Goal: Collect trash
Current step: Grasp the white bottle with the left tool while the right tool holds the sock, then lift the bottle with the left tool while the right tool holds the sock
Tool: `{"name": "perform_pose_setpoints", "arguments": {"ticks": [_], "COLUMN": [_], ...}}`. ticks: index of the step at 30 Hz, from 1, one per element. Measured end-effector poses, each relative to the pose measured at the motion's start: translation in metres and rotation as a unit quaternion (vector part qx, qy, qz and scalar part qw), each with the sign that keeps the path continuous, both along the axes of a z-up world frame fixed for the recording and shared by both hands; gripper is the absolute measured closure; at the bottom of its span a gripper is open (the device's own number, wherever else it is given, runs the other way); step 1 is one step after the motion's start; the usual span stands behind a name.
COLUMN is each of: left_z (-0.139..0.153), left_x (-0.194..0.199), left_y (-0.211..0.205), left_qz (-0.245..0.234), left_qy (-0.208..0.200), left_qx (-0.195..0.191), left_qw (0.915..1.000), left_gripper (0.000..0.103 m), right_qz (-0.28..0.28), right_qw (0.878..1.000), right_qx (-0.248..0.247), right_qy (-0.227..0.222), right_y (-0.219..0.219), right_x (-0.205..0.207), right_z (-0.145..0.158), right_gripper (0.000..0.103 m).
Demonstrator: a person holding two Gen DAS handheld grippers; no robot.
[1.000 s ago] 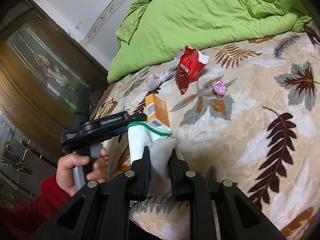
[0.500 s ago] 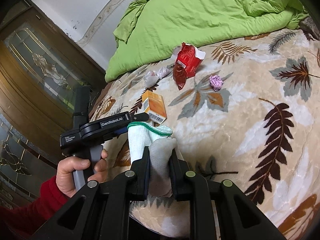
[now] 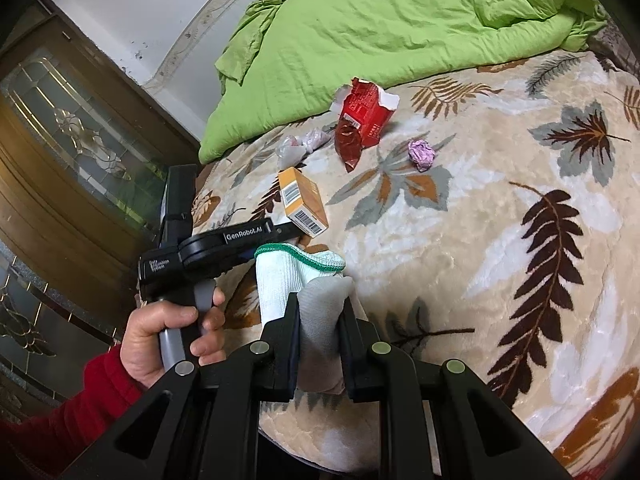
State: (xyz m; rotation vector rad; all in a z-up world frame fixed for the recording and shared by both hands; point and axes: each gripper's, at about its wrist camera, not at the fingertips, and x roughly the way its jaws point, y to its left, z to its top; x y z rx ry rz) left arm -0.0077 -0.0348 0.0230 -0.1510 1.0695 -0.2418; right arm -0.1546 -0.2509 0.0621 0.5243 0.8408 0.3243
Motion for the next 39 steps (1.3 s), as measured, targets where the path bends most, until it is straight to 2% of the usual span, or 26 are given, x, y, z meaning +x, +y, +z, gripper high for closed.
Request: {"name": "perform_pose_setpoints", "arguments": {"ticks": [4, 7, 11, 19, 29, 39], "left_z": [0.007, 0.020, 0.037, 0.056, 0.055, 0.054], "left_x": [-0.018, -0.041, -0.080, -0.125, -0.144, -0.148], "left_y": [0.007, 0.011, 0.012, 0.002, -0.010, -0.007], "left_qz": [0.004, -0.001, -0.016, -0.039, -0.049, -0.045], "left_qy": [-0.017, -0.047, -0.104, -0.169, -0.197, -0.204], "left_qx": [-0.007, -0.003, 0.023, 0.049, 0.079, 0.087], "left_qw": [0.9998, 0.9989, 0.9942, 0.9836, 0.9759, 0.9740], "left_gripper": [0.074, 0.074, 0.074, 0.074, 0.074, 0.074], "right_qz": [-0.010, -0.018, -0.034, -0.040, -0.046, -0.049], "right_qw": [1.000, 0.999, 0.997, 0.995, 0.993, 0.992], "right_qx": [-0.022, -0.039, -0.058, -0.085, -0.100, -0.104], "right_qy": [-0.003, -0.006, -0.025, -0.037, -0.044, -0.042], "right_y": [0.007, 0.012, 0.013, 0.018, 0.021, 0.022], "right_x": [-0.003, -0.007, -0.013, -0.017, -0.022, -0.024], "right_z": [-0.004, -0.008, -0.004, -0.003, 0.000, 0.002], "right_gripper": [0.085, 0.085, 0.085, 0.085, 0.084, 0.084]}}
